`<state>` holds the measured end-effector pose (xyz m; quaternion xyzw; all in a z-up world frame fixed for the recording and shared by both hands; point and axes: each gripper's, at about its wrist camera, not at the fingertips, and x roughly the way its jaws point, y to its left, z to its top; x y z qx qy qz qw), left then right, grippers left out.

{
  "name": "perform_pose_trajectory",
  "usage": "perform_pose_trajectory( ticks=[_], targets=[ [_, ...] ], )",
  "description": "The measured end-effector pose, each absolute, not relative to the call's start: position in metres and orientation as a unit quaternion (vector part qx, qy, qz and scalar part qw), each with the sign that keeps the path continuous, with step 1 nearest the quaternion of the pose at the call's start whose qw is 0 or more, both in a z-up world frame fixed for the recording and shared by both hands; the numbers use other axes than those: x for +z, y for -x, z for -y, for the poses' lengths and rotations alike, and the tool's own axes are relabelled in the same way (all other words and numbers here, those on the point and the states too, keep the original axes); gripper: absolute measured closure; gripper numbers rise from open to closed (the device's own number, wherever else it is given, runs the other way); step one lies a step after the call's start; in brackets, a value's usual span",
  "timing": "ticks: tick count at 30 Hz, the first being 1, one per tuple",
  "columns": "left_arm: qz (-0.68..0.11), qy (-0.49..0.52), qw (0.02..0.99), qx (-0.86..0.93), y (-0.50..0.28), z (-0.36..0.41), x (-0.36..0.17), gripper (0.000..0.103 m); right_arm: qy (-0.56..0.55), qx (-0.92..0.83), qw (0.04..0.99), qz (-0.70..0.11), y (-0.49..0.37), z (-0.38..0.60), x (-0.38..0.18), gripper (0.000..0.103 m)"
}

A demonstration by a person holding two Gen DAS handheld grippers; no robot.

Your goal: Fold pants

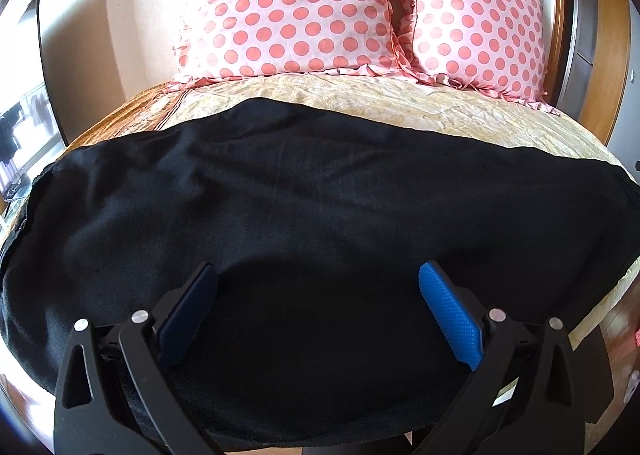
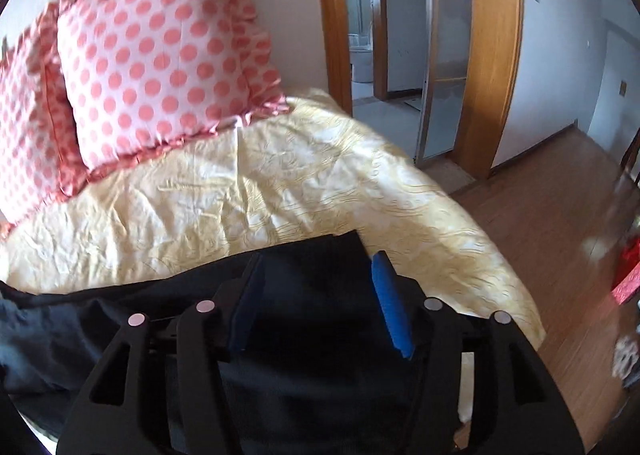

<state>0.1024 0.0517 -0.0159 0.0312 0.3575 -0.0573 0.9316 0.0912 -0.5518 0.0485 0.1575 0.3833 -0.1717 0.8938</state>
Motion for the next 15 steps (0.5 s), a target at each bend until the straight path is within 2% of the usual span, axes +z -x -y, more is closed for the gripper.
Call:
perform_pose_trajectory(
  ticks=[9,15],
  targets=[
    [-0.357,-0.034,0.932,-0.055,-0.103,-0.05,-0.016,0.002,0.041,-0.166,0.889,-0.425,-0.058,0.528,0.033,0.045],
    [-0.363,-0.032,0.93,-0.053,-0.103,-0.051,-0.015,0.002,0.009,-0.075,0.927,-0.367,-0.032,0.521,0.048,0.045]
  ],
)
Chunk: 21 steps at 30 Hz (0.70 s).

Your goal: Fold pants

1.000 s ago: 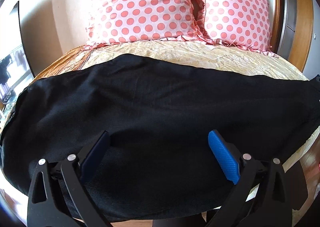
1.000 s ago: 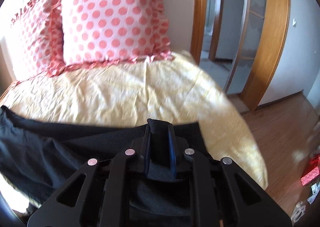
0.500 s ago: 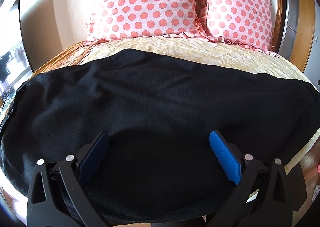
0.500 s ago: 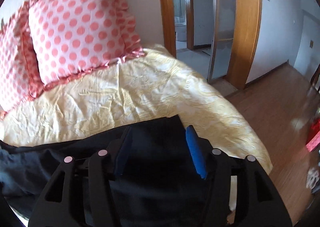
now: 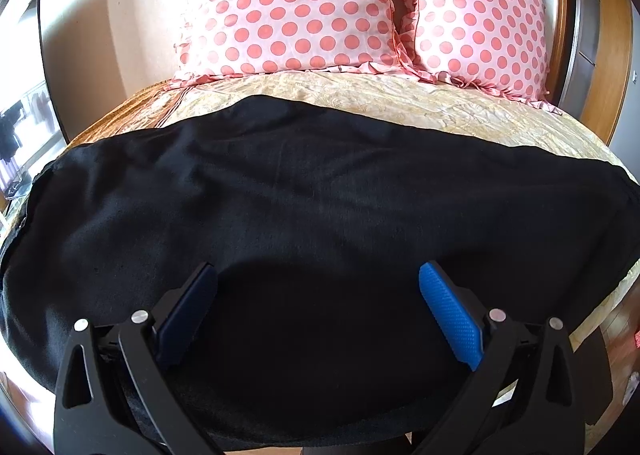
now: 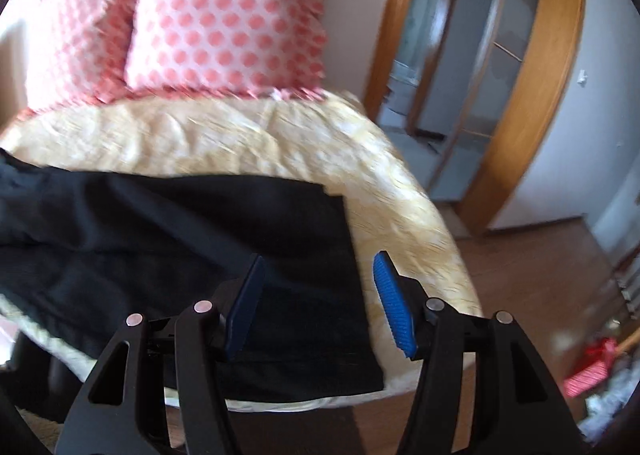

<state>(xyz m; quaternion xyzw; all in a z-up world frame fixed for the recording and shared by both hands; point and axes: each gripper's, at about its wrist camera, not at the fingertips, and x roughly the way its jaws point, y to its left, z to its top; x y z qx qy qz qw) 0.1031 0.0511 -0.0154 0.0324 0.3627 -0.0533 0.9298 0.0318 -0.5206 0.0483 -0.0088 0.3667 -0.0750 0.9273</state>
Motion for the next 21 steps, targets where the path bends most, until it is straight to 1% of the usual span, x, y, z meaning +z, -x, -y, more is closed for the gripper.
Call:
perform_pose_trajectory(
  ticks=[4,10,12,14,15,16,17,19,21],
  targets=[
    [-0.364,-0.037,0.929,-0.051,-0.106,-0.049,-0.016,0.002,0.09,-0.051,0.925,-0.365,-0.037,0.494,0.05,0.045],
    [-0.369,-0.035,0.927,-0.05,-0.107,-0.048,-0.015,0.002,0.194,-0.011,0.881,-0.431,-0.072,0.468,0.025,0.045],
    [-0.369,-0.035,0.927,-0.05,-0.107,-0.049,-0.015,0.002,0.21,-0.011,0.867,-0.452,-0.08,0.471,0.015,0.045],
    [-0.369,-0.035,0.927,-0.049,-0.107,-0.048,-0.015,0.002,0.215,-0.016,0.86,-0.463,-0.084,0.476,0.007,0.053],
    [-0.369,-0.036,0.927,-0.049,-0.106,-0.048,-0.015,0.002,0.221,-0.02,0.854,-0.47,-0.087,0.478,0.003,0.064],
    [-0.37,-0.036,0.927,-0.049,-0.107,-0.049,-0.015,0.002,0.221,-0.022,0.851,-0.476,-0.09,0.481,0.001,0.084],
    [-0.371,-0.036,0.927,-0.049,-0.106,-0.049,-0.015,0.002,0.213,-0.021,0.851,-0.479,-0.091,0.482,0.001,0.09],
    [-0.372,-0.035,0.926,-0.05,-0.105,-0.05,-0.015,0.002,0.211,-0.027,0.86,-0.463,-0.088,0.48,0.011,0.094],
    [-0.372,-0.035,0.926,-0.05,-0.105,-0.05,-0.015,0.002,0.211,-0.034,0.871,-0.442,-0.082,0.477,0.028,0.095]
  ],
)
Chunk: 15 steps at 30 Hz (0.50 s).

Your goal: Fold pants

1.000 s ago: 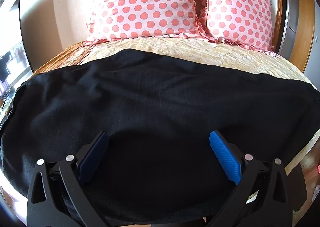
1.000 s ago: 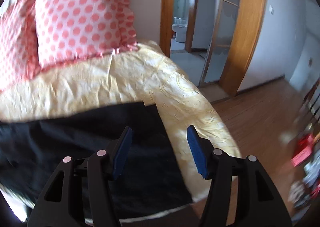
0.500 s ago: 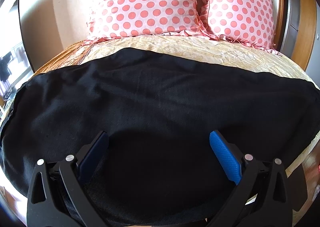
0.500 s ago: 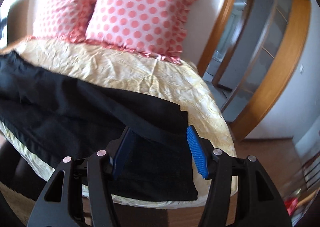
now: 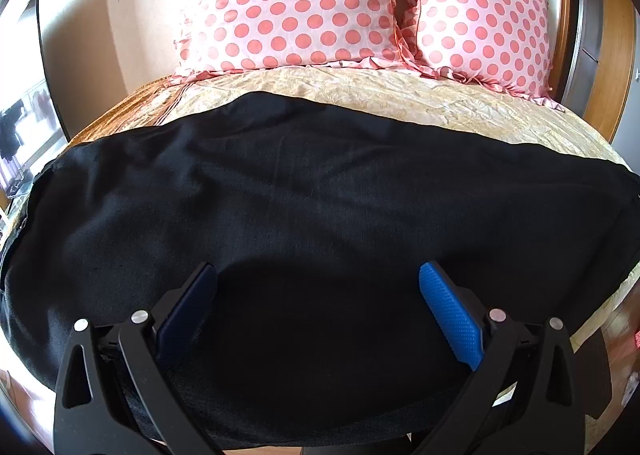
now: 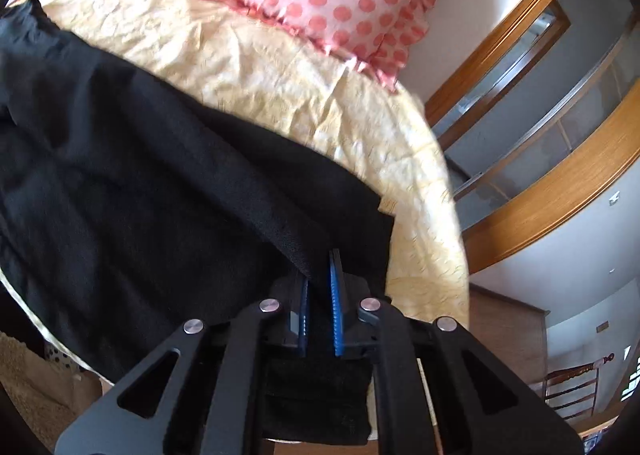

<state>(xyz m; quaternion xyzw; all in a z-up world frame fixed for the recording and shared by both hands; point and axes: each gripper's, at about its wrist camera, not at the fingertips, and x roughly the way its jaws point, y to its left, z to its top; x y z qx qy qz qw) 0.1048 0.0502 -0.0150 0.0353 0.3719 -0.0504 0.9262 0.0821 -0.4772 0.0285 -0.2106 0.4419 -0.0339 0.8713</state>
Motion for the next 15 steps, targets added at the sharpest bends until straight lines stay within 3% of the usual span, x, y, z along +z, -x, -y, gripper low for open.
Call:
perform_pose_trajectory(
  ticks=[7,15],
  targets=[
    [-0.37,-0.033,0.926,-0.061,-0.104,-0.052,-0.015,0.002,0.235,-0.044,0.909,-0.342,-0.035,0.448,0.137,0.095],
    [-0.361,-0.024,0.929,-0.077,-0.101,-0.055,-0.015,0.002,0.274,-0.036,0.911,-0.306,0.023,0.4,0.215,0.095]
  ],
)
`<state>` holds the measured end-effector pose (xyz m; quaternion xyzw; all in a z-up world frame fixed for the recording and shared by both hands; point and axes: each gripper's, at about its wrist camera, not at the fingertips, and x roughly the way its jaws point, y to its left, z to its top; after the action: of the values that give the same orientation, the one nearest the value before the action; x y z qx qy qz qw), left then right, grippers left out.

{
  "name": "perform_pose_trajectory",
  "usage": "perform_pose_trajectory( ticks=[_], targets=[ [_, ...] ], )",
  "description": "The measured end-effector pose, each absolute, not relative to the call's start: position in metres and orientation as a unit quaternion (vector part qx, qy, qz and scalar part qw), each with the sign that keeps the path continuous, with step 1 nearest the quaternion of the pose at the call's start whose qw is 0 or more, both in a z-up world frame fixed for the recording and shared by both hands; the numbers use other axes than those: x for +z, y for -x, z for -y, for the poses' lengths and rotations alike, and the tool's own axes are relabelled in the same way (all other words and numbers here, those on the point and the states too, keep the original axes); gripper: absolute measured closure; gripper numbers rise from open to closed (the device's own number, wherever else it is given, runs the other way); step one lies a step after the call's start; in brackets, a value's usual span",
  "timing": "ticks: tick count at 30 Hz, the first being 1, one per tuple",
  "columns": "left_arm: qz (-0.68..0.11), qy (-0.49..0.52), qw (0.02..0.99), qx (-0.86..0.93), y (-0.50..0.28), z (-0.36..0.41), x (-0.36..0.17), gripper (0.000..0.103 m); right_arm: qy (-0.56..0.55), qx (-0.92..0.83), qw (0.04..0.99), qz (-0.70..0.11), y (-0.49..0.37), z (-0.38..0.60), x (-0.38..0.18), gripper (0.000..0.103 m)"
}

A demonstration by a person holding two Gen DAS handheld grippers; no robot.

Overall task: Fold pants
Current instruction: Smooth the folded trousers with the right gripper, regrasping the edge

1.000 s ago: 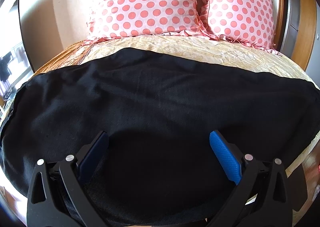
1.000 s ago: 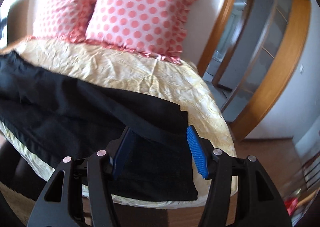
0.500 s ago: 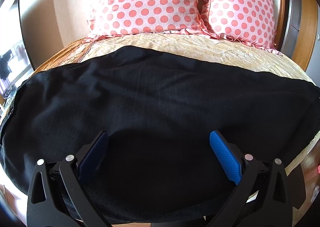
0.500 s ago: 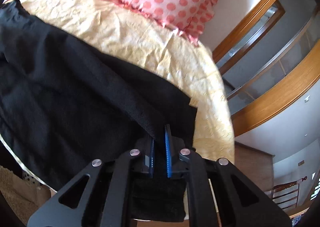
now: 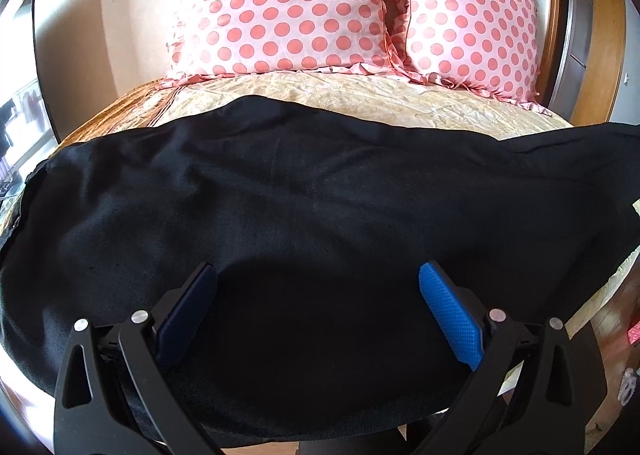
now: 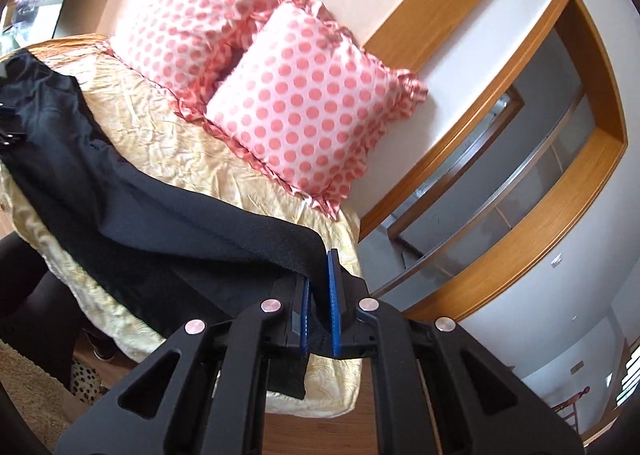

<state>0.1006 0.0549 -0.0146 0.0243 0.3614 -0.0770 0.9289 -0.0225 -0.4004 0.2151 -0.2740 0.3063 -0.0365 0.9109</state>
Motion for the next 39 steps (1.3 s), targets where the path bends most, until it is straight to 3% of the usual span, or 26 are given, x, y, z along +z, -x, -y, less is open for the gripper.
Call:
perform_pose_trajectory(
  ticks=[4,12,14,15,18,20,22,23,24,27,32,39],
  targets=[
    [-0.359,-0.023,0.93,-0.078,-0.102,-0.055,-0.015,0.002,0.228,-0.05,0.913,-0.333,0.011,0.419,0.207,0.095],
    [-0.365,-0.028,0.928,-0.067,-0.107,-0.051,-0.014,0.002,0.102,-0.136,0.855,-0.491,-0.093,0.501,0.07,0.095],
    [-0.368,-0.03,0.927,-0.063,-0.108,-0.05,-0.013,0.002,0.063,-0.137,0.857,-0.492,-0.116,0.511,0.055,0.094],
    [-0.37,-0.031,0.926,-0.062,-0.108,-0.049,-0.012,0.002,0.044,-0.14,0.854,-0.499,-0.125,0.515,0.049,0.088],
    [-0.371,-0.031,0.926,-0.061,-0.106,-0.049,-0.011,0.002,0.024,-0.147,0.86,-0.487,-0.127,0.515,0.052,0.087],
    [-0.365,-0.031,0.929,-0.061,-0.102,-0.049,-0.01,0.002,0.017,-0.143,0.874,-0.464,-0.112,0.507,0.064,0.075],
    [-0.361,-0.036,0.93,-0.064,-0.101,-0.048,-0.009,0.002,0.034,-0.151,0.883,-0.444,-0.09,0.496,0.074,0.028],
    [-0.36,-0.039,0.93,-0.067,-0.101,-0.046,-0.008,0.002,0.058,-0.159,0.882,-0.439,-0.081,0.489,0.078,0.021],
    [-0.359,-0.043,0.93,-0.07,-0.101,-0.044,-0.007,0.002,0.077,-0.164,0.882,-0.434,-0.072,0.482,0.081,0.021],
    [-0.352,-0.055,0.932,-0.073,-0.101,-0.039,-0.006,0.002,0.062,-0.081,0.906,-0.41,-0.05,0.461,0.088,0.049],
    [-0.347,-0.048,0.933,-0.084,-0.094,-0.037,-0.005,0.002,0.143,0.014,0.901,-0.41,-0.042,0.388,0.055,0.052],
    [-0.344,-0.05,0.935,-0.075,-0.086,-0.045,-0.003,0.002,0.15,0.083,0.887,-0.429,-0.064,0.35,0.021,0.056]
  ],
)
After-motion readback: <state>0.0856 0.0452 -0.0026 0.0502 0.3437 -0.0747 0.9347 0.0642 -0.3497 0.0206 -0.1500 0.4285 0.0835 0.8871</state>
